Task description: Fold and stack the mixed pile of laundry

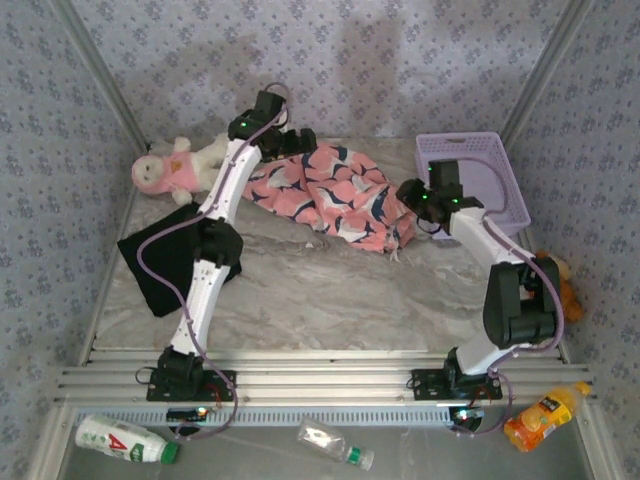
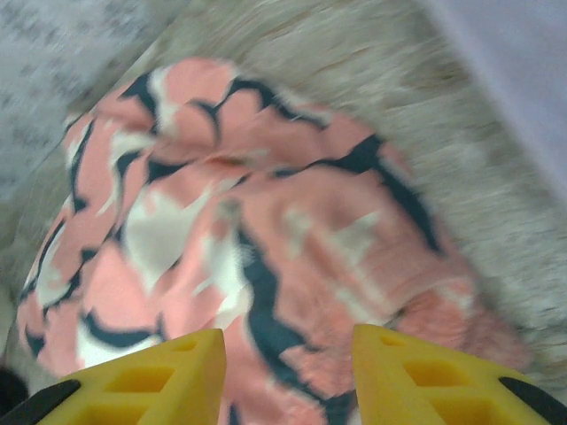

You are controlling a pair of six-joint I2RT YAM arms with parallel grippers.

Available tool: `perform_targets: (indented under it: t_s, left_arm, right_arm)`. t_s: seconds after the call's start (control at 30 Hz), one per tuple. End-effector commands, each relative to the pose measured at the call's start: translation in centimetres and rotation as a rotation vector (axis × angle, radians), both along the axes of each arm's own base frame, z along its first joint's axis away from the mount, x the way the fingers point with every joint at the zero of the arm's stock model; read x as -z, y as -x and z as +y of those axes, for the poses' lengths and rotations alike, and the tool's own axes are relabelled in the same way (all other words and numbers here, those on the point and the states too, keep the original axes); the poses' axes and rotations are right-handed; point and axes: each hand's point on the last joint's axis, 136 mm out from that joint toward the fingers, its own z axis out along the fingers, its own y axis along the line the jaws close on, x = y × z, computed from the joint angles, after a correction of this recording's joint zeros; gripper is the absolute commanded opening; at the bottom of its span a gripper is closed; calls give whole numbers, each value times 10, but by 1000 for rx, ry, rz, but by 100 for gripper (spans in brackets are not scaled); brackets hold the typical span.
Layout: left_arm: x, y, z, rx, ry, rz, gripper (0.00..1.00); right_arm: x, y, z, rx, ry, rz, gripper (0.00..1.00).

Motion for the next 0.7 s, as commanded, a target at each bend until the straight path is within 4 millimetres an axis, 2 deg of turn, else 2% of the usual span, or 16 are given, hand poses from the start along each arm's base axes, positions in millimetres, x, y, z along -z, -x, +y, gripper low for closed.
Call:
perform_targets:
  t_s: [0.0, 0.03, 0.07, 0.1, 0.17, 0.2, 0.37, 0.5, 0.57, 0.67]
  left_arm:
    - [-59, 33, -12, 77, -57, -95, 100]
    - [-56, 39, -14, 82, -60, -93, 100]
    - [-64, 42, -16, 75, -42, -122, 100]
    - [-64, 46, -15, 66, -30, -135, 100]
    - [-66, 56, -9, 37, 5, -179, 100]
    - [-67, 61, -6, 29, 16, -199, 100]
    - [-45, 97, 27, -46, 36, -193, 100]
    - [-25, 129, 49, -97, 68, -173, 100]
    - [-9, 148, 60, -124, 91, -146, 99]
    - [10, 172, 76, -164, 119, -111, 98]
  right_arm:
    - [-13, 10, 34, -143, 125, -46, 46]
    - [-11, 12, 49, -184, 140, -46, 48]
    - [-8, 13, 63, -218, 149, -42, 48]
    - [-4, 13, 73, -244, 157, -38, 49]
    - [3, 6, 96, -298, 172, -31, 49]
    - [9, 4, 102, -316, 174, -17, 49]
    - [50, -21, 133, -384, 199, 44, 48]
    - [85, -31, 145, -422, 229, 127, 48]
    - [107, -25, 153, -463, 219, 199, 48]
    - [132, 1, 172, -568, 183, 274, 47]
